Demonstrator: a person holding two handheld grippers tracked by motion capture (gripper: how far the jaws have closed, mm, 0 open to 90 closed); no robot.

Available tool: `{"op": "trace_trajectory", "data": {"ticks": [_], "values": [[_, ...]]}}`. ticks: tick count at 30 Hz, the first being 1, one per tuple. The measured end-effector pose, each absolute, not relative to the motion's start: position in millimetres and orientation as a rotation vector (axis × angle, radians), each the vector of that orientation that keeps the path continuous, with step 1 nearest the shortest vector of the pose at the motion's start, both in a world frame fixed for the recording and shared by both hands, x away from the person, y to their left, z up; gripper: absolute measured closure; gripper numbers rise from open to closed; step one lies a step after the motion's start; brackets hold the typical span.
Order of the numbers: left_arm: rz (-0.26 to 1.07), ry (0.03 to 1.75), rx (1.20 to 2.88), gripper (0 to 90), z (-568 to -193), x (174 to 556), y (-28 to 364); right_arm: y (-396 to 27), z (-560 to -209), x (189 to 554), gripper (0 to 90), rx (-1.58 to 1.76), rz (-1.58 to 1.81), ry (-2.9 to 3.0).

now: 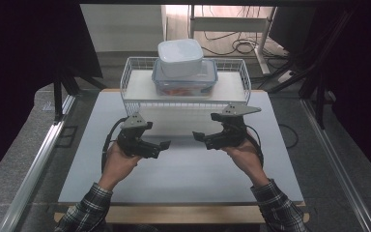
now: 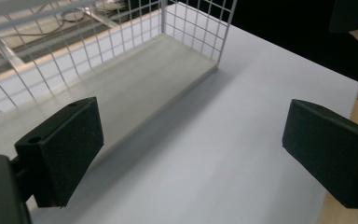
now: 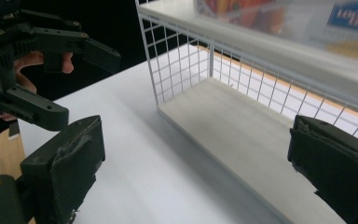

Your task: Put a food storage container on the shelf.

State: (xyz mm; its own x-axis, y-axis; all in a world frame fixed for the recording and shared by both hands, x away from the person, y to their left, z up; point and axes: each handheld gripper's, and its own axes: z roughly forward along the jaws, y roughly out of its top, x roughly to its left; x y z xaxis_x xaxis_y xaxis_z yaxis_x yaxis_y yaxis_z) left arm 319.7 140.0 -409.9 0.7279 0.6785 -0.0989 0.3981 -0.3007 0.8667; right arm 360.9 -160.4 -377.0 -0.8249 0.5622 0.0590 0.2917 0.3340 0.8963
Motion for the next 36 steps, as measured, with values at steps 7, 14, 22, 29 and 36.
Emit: {"op": "trace_trajectory", "data": {"ticks": [7, 14, 22, 29, 36], "values": [[0.351, 0.825, 1.941, 4.7, -426.9, 310.4, 138.5, -165.5, -390.7, 355.7, 3.5, 0.791, 1.466, 2.352], [0.356, 0.837, 1.985, 4.6, -445.3, 306.1, 137.7, -166.3, -405.1, 353.6, 3.5, 0.8, 1.431, 2.38], [0.332, 0.852, 1.961, 5.1, -454.7, 295.7, 144.1, -168.6, -417.9, 343.0, 3.8, 0.782, 1.406, 2.4], [0.36, 0.847, 1.96, 5.2, -458.3, 286.6, 144.8, -174.9, -429.6, 337.4, 3.5, 0.792, 1.388, 2.417], [0.369, 0.866, 1.985, 5.2, -472.9, 279.9, 149.0, -181.6, -436.0, 335.0, 3.3, 0.804, 1.378, 2.417]]}}
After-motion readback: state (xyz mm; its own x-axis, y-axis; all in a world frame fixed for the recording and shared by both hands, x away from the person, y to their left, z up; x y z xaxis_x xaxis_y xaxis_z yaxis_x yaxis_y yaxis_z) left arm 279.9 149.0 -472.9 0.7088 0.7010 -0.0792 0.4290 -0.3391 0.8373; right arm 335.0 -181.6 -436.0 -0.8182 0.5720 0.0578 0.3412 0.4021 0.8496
